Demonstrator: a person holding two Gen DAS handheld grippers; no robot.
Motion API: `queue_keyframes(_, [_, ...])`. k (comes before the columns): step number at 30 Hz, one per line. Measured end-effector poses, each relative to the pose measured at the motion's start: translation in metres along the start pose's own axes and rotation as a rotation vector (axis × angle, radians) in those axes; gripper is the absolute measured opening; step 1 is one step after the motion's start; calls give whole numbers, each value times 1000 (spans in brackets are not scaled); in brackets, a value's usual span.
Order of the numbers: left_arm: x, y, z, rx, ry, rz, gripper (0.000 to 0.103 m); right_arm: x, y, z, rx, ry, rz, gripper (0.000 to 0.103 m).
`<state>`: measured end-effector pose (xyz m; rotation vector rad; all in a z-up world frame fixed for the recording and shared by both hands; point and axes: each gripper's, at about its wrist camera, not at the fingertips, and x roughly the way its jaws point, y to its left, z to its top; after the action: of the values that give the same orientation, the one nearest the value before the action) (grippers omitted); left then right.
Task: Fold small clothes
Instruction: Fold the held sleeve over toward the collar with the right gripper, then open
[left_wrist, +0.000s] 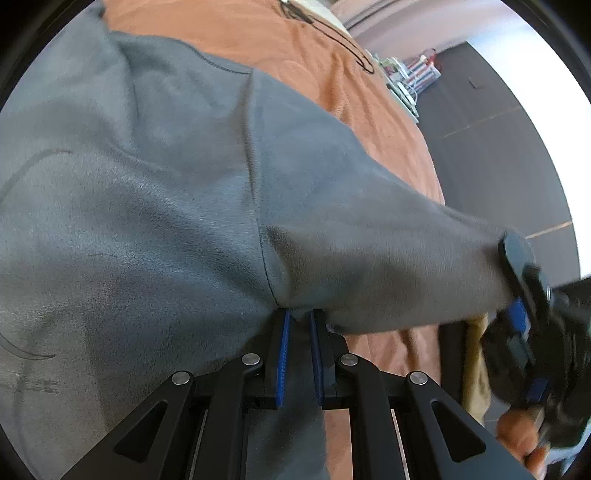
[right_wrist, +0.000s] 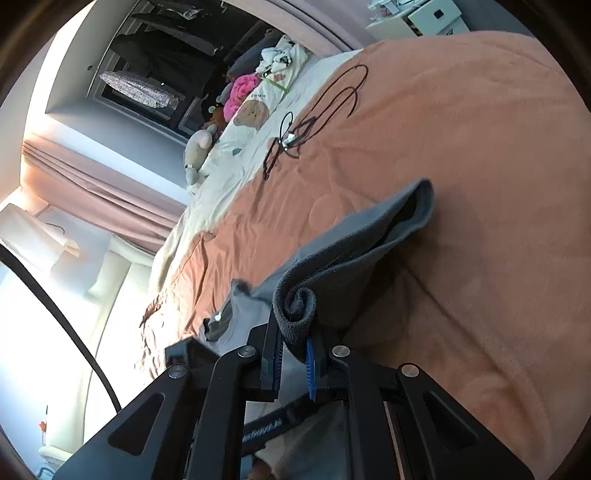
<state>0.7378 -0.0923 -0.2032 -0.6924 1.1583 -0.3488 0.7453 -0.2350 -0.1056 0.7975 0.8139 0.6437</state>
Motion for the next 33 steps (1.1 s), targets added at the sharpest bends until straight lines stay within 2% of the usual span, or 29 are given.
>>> queue_keyframes(7, [-24,7,-6,-10,2,-11,12,5,9,-3,-30,27,10,7])
queue_keyframes(13, [-62,24,-8,-29,-52,11,12,17,31,-6,-133,82,-30,7])
queue_keyframes(23, [-135,70,-18,-83,-155,71,12,58,71,-25,-287,209,-92,7])
queue_keyframes(28, [-160,91,-28,-110,-178,93,12,85,86,-47,-381,320,-160,10])
queue_keyframes(30, [-170,100,-33,-119,-186,99,12,91,85,-53,-381,364,-185,16])
queue_keyframes(32, [-177,105,-35,-129,-195,105,12,88,80,-54,-347,370,-162,41])
queue_keyframes(33, [-179,107,-36,-131,-197,107,12,84,78,-50,-332,355,-156,48])
